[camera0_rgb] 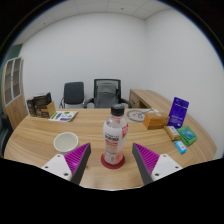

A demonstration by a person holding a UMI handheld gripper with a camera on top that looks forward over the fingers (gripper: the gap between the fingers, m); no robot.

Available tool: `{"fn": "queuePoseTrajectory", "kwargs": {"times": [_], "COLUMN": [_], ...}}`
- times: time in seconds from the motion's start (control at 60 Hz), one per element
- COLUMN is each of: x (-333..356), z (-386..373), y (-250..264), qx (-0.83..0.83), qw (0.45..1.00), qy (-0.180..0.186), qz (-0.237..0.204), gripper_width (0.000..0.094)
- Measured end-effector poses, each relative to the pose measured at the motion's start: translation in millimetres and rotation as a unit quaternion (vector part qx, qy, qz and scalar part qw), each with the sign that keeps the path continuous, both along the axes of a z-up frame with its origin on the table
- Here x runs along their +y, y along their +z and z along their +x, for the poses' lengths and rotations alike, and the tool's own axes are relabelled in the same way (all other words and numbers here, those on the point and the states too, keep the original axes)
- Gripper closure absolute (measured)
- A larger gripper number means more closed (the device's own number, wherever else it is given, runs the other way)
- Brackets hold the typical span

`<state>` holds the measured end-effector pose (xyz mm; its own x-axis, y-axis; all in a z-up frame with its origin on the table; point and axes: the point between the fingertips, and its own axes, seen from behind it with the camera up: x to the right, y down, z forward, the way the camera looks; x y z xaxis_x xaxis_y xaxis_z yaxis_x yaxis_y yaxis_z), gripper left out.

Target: Pour water

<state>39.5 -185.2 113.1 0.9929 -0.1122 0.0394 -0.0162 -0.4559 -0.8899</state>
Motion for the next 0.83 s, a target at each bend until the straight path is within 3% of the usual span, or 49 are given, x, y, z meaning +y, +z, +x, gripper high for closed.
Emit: {"fn": "queuePoseTrajectory", "kwargs": {"times": [0.467, 0.833], "x": [-207, -261], "z": [-72, -72], "y": [108, 126], "qx": [-0.016, -0.010], "qw": [0.999, 0.999], "qy": [-0.019, -0.040], "qz": [-0.025, -0.023], "gripper_width": [0.0079, 0.0080]}}
